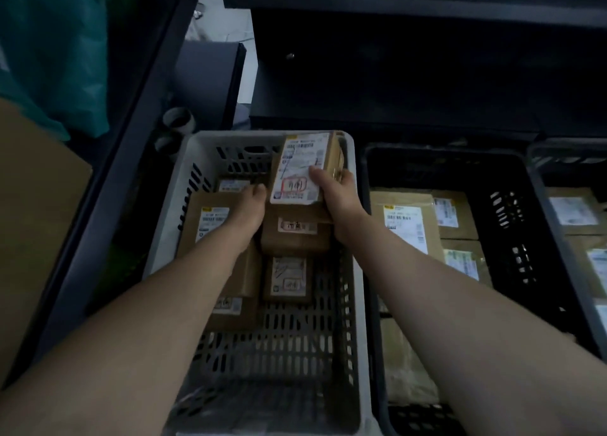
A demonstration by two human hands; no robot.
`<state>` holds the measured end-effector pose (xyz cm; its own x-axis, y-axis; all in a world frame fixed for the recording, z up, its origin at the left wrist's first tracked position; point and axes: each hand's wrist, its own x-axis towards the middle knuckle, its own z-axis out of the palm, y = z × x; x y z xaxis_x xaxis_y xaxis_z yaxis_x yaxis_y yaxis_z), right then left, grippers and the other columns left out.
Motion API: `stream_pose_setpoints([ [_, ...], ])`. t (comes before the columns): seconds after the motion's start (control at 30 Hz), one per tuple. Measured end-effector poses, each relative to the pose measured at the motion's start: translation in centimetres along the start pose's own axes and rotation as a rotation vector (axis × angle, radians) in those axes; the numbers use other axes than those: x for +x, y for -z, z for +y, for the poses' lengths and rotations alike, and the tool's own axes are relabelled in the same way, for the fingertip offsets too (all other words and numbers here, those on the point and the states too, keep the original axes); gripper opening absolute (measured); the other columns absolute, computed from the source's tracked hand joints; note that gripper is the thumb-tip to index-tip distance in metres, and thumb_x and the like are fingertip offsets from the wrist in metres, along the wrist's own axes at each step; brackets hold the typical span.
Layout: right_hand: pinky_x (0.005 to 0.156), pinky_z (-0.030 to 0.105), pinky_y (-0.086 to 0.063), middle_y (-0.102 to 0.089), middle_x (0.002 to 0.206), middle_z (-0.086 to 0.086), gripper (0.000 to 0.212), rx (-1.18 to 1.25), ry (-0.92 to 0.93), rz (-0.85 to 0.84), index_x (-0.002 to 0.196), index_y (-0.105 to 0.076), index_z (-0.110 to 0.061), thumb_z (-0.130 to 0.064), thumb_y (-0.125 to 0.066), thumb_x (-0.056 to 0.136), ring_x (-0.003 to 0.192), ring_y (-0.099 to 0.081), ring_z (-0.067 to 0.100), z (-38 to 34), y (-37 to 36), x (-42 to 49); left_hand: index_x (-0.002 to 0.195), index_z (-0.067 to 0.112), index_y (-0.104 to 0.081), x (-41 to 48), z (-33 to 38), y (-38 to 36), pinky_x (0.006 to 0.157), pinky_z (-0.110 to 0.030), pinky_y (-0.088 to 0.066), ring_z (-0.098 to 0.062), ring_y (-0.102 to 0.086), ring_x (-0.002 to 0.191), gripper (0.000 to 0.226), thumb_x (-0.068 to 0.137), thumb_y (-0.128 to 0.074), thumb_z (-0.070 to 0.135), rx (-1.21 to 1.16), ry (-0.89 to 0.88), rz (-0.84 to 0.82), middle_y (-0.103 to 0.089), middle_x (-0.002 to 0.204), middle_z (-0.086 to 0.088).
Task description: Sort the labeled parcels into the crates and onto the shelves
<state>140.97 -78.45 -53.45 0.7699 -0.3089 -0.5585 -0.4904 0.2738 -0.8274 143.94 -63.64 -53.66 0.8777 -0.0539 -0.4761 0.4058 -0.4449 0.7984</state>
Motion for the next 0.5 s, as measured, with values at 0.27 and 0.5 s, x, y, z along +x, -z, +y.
stream_pose_setpoints([
  [0.27,0.096,0.053,-0.048,-0.055,0.130,0.010,0.113,-0.014,-0.088,0.006,0.146,-0.025,-0.033,-0.071,-0.062,0.046,0.111,-0.058,0.034,-0.8,-1.5,5.5,0.099,0.019,-0.061,3.7,-1.1,-3.1,0.076,-0.038,-0.054,-0.027,-0.065,0.082,0.018,0.098,-0.048,0.031,-0.170,0.187,-0.079,-0.068,0.091,-0.009],
  [0.5,0.091,0.046,-0.053,-0.064,0.119,0.011,0.069,0.051,-0.110,-0.118,0.146,-0.022,-0.024,-0.042,-0.060,0.091,0.101,-0.066,0.027,0.2,0.2,6.8,0.131,0.020,-0.048,4.1,-3.7,-4.9,0.067,-0.028,-0.048,-0.021,-0.061,0.092,0.036,0.096,-0.053,0.026,-0.317,0.355,-0.091,-0.063,0.117,-0.009],
])
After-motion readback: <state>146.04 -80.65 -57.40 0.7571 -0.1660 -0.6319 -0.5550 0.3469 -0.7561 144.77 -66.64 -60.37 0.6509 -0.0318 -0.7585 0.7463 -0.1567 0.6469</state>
